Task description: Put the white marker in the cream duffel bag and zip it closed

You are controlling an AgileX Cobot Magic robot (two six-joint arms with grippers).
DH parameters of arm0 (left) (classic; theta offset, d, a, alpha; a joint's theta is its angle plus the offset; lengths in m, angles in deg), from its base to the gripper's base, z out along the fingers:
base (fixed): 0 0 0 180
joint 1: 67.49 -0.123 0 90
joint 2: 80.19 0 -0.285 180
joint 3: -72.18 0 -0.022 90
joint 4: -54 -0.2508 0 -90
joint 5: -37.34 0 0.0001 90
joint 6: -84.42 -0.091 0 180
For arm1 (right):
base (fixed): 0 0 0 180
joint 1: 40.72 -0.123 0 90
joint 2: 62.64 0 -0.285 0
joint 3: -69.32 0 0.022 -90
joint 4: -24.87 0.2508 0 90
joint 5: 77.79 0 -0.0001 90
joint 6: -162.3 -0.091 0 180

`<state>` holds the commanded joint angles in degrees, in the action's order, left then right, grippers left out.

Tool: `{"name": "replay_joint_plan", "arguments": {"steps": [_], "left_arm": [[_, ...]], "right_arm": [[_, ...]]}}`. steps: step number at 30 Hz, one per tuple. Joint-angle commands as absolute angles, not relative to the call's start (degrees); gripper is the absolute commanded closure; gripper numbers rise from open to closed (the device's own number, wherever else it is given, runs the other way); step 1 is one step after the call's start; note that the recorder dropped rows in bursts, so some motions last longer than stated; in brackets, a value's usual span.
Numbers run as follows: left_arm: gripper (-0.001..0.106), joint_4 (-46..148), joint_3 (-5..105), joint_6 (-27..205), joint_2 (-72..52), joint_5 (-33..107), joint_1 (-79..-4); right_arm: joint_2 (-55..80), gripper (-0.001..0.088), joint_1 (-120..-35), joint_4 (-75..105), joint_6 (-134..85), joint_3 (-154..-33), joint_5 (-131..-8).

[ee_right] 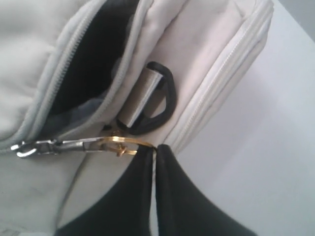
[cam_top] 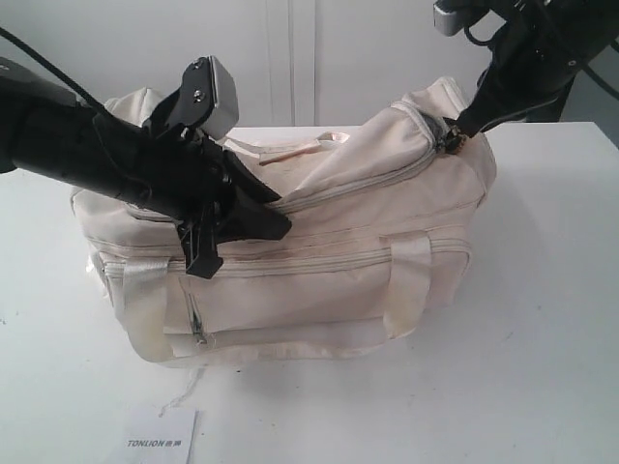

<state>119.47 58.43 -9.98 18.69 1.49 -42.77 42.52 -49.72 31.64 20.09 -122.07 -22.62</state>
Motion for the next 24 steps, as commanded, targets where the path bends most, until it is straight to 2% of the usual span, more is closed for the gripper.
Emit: {"name": "replay_joint_plan", "arguments": {"steps": [3,9,13,16,24], "left_arm": [[0.037,119.9,58.4,-8.0,16.8,4.3,-42.8],[0.037,126.3,58.4,-7.9,10.4,13.6,-42.8],[0.037,138.6,58.4,-10.7,10.3,5.9,-42.6],[0.04,144.5,58.4,-15.6,12.7,6.5,-39.0],[0.04,154.0,59.1,-37.0,19.2,23.4,-26.4]], "right_arm": [[42.5,0.0868,-49.7,32.4,20.1,-122.1,-22.1],[42.5,0.0868,-49.7,33.4,20.1,-122.1,-21.5],[42.5,0.0868,-49.7,33.9,20.1,-122.1,-21.4],[42.5,0.0868,-49.7,33.9,20.1,-122.1,-21.4],[42.5,0.0868,-49.7,34.0,20.1,-122.1,-21.3]]}}
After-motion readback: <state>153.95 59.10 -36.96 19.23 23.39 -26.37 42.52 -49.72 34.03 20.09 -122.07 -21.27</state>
